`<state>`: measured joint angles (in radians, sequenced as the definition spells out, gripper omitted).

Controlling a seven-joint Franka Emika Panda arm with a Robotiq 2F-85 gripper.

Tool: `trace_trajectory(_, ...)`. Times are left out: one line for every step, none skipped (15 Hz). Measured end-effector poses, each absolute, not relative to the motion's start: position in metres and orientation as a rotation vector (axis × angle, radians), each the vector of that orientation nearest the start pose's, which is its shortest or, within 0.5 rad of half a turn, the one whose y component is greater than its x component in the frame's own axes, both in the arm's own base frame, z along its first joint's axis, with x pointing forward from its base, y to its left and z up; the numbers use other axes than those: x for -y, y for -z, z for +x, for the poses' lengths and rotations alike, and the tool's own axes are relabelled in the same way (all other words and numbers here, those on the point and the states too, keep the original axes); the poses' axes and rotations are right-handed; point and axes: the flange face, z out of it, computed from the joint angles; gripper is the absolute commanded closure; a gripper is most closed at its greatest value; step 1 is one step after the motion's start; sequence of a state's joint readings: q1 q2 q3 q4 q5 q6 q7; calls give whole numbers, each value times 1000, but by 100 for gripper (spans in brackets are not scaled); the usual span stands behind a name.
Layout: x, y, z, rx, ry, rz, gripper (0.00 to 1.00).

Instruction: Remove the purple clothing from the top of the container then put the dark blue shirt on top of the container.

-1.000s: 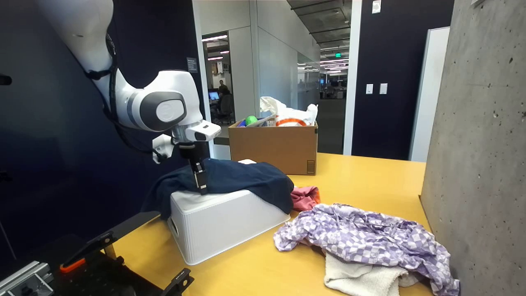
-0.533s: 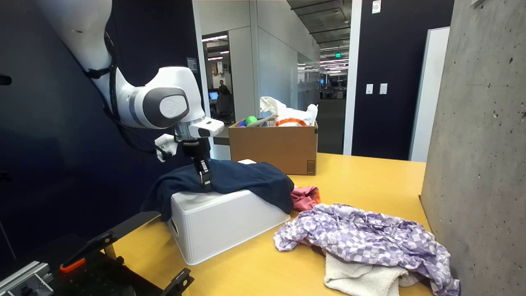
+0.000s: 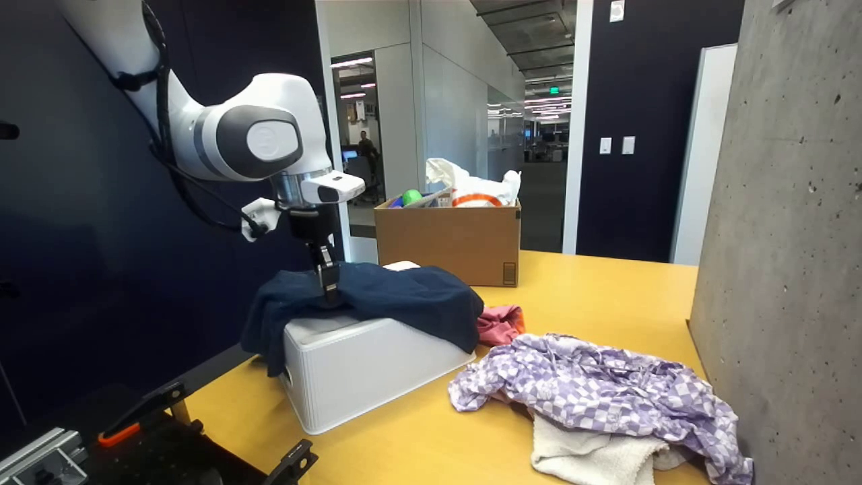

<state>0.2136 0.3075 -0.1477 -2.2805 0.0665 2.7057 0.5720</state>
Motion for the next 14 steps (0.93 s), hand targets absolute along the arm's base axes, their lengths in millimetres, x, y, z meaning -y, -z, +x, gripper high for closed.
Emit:
trace_trajectory(-33,-234,540,-850,152,-2992,99)
trace_trajectory(-32,-235,534,-850,124,-2994,99)
trace_trajectory(-31,-237,530,-854,109,-2993,99)
trace_trajectory(-28,-241,527,-859,107,-2990,99)
trace_trajectory(-25,-245,524,-864,110,-2986,99)
trace_trajectory(-22,-249,522,-871,114,-2981,99)
trace_trajectory(-20,-251,520,-874,107,-2979,99)
trace_trajectory(-18,-253,518,-873,93,-2980,99)
trace_trajectory(-18,-252,514,-869,70,-2980,99)
trace_trajectory(-18,-250,512,-863,47,-2979,99)
trace_trajectory(-20,-247,509,-859,20,-2978,99)
trace_trajectory(-21,-245,506,-855,-3,-2975,99)
trace_trajectory(-22,-242,504,-853,-22,-2973,99)
trace_trajectory(-23,-239,502,-849,-37,-2972,99)
